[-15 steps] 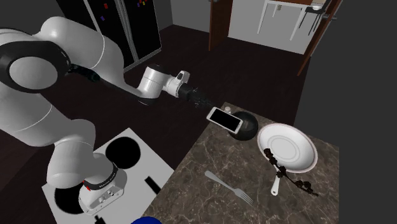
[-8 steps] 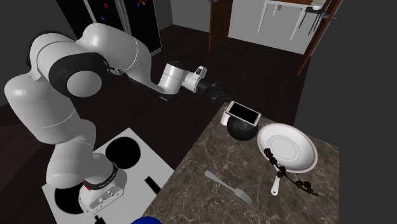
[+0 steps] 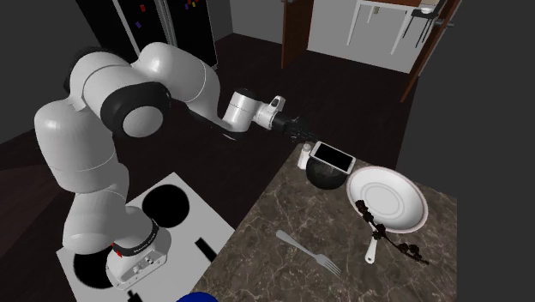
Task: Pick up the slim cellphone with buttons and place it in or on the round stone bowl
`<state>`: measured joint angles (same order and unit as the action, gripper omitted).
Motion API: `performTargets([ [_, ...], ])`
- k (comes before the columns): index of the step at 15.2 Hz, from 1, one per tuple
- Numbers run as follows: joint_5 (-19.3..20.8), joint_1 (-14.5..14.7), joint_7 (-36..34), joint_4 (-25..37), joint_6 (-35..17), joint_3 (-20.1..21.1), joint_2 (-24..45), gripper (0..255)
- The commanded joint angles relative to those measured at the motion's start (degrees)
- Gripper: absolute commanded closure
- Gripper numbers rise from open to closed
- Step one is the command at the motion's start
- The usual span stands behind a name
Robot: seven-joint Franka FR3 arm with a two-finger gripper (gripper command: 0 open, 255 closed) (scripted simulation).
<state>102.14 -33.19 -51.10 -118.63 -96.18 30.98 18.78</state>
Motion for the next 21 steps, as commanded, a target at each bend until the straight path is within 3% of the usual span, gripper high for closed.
performTargets([
  [1,0.6,0.3,-1.0,0.1,0.6,-0.2,1.3,255],
  [7,2.2,0.8,-3.7,0.2,2.1,-0.6,4.8,255],
  [15,2.7,-1.0,-3.5,0.2,2.9,1.5,5.2,255],
  [16,2.6,-0.8,-3.6,0.1,3.1,1.6,5.3,0],
  [20,2.1,0.2,-3.6,0.8,4.4,2.1,6.3,0],
  [21,3.3,-2.9,-3.4,0.1,3.6,3.6,5.7,0],
])
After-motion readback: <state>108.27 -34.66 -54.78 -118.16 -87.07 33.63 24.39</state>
